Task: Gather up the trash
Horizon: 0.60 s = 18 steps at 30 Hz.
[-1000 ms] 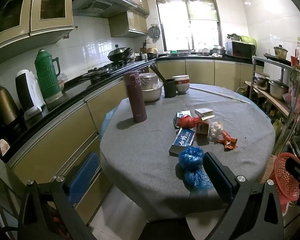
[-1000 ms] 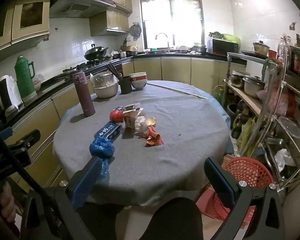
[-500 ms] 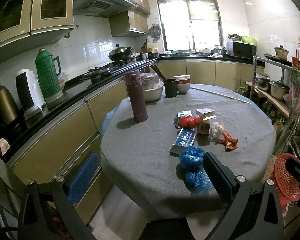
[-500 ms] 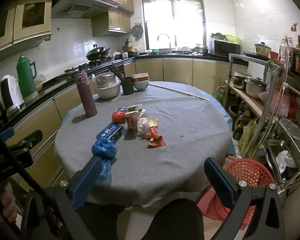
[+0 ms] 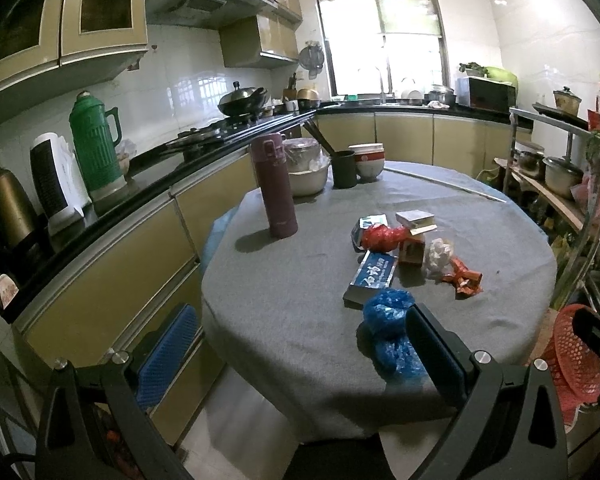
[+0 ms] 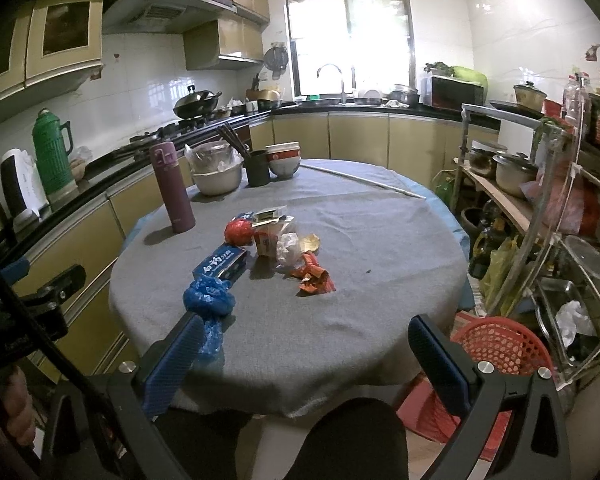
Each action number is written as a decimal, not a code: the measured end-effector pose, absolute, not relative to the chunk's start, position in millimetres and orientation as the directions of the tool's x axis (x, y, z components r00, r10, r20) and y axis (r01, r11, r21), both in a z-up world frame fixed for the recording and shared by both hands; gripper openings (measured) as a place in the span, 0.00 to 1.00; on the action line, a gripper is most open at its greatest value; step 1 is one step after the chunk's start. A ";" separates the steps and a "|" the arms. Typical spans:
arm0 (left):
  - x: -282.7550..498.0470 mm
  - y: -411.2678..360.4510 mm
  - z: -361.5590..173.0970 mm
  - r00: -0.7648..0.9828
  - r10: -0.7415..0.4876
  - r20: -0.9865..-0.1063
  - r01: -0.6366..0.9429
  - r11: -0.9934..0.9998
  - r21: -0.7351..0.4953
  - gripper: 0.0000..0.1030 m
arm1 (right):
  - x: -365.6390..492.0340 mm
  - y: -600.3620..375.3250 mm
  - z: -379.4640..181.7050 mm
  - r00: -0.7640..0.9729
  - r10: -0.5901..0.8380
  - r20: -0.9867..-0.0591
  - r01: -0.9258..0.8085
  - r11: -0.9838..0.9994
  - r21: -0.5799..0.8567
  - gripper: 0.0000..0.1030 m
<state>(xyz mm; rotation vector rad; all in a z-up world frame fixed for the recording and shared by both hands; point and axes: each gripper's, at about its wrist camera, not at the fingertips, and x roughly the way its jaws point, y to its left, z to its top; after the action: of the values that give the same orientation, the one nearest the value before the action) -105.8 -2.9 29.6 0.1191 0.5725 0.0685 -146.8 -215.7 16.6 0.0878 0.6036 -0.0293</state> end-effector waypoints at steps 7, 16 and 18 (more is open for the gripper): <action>-89.2 2.2 18.6 0.814 0.101 -0.572 -0.041 0.992 0.116 1.00 | -117.0 -215.3 7.6 0.799 -0.003 -0.602 0.037 0.998 0.043 1.00; -38.9 2.5 -35.6 0.657 -0.069 -0.751 0.057 0.997 -0.043 1.00 | -45.6 -229.7 -31.8 0.756 0.113 -0.644 -0.038 0.991 0.129 0.96; -29.4 1.9 -47.1 0.624 -0.100 -0.775 0.066 0.995 -0.076 1.00 | -20.0 -235.2 -46.4 0.722 0.150 -0.675 -0.048 0.985 0.168 0.92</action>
<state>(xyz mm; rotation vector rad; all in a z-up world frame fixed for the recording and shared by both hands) -29.4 1.9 -47.1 -0.0414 0.8919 -0.0953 -20.0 -235.2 -46.4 0.1426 0.7563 0.1100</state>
